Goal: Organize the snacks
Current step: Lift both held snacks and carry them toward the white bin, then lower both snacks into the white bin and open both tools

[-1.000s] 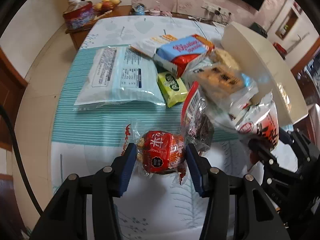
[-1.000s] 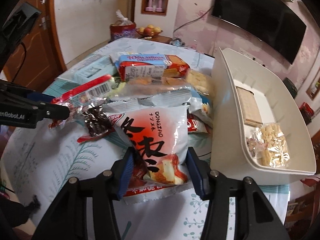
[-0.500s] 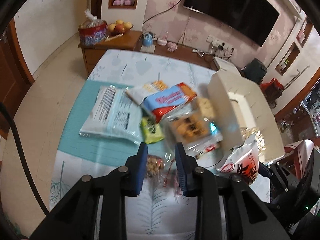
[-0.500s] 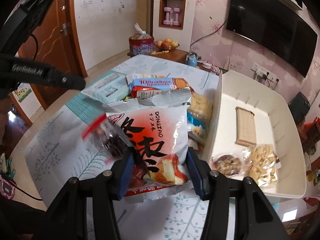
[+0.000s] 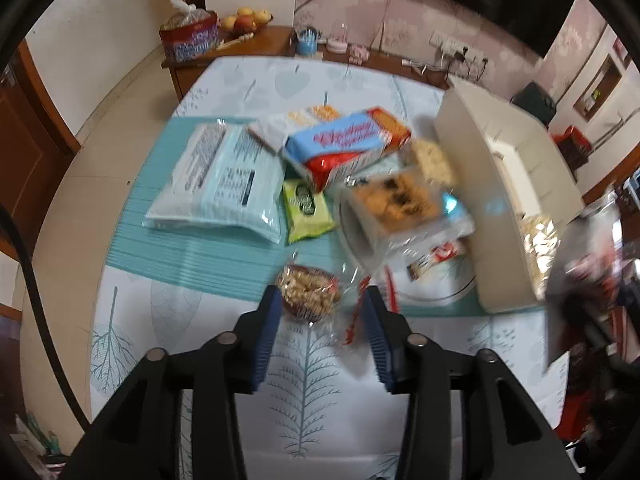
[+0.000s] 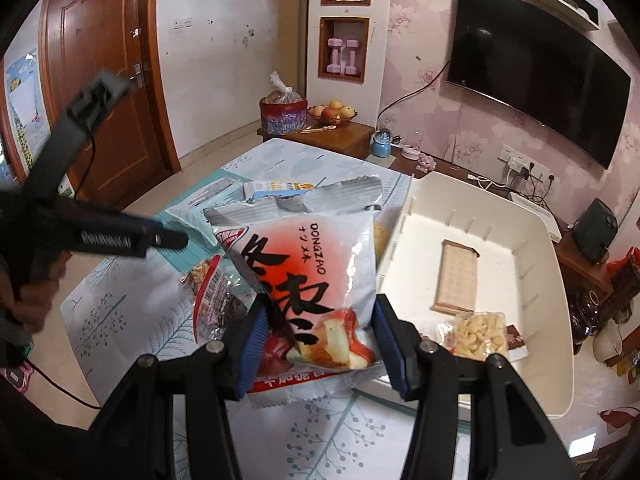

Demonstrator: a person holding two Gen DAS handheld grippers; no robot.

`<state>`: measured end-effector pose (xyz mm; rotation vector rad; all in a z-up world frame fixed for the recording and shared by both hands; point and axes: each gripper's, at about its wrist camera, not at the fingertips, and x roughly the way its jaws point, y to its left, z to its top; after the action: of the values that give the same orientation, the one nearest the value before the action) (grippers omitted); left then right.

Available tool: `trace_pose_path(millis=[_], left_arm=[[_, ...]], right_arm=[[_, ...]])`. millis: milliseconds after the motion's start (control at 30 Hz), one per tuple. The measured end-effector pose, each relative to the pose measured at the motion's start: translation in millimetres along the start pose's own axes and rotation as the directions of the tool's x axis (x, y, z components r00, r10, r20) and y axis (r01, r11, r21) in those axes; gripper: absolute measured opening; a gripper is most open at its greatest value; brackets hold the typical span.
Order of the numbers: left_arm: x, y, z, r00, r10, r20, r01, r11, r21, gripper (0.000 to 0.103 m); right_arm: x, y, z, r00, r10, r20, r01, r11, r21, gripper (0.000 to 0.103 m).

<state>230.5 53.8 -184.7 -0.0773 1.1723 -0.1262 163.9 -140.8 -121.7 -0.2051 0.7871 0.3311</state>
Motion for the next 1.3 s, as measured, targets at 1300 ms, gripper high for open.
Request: trace_pose_path(millis=[1300], left_arm=[[8.0,-3.4,54.7,0.996,-0.084,0.004,0.084,0.992,0.094,0.049]], right_arm=[[-9.9,-15.5,6.1,0.984,-0.177,0.009,0.172,0.969,0.174,0.052]])
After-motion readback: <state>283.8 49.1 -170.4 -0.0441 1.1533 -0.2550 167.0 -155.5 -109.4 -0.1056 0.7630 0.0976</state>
